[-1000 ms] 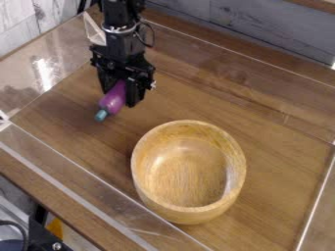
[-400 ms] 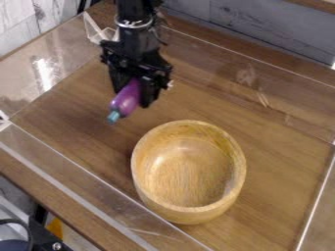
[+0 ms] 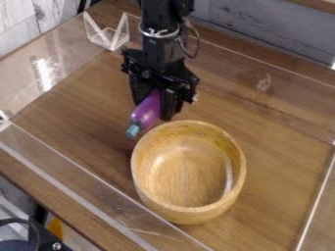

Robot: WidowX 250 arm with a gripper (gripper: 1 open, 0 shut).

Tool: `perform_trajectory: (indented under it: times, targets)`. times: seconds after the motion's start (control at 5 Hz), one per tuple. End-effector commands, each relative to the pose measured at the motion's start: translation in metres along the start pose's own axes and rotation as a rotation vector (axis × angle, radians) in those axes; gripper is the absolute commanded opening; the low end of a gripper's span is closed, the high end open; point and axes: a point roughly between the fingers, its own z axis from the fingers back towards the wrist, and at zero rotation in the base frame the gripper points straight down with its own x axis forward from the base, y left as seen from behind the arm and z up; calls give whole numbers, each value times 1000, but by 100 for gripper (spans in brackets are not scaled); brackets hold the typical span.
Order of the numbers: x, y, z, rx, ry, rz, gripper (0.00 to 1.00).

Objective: Put the purple eggplant in the brown bowl

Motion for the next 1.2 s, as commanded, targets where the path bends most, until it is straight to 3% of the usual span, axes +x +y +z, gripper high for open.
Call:
perform_trajectory:
  times: [0.0,0.4,1.0]
  targets:
    - [0,-18,15,-1,-58,-23,0]
    - [-12,-62,8,-6,-54,-82,0]
    - [-29,-69,18,-12,-73,-91,0]
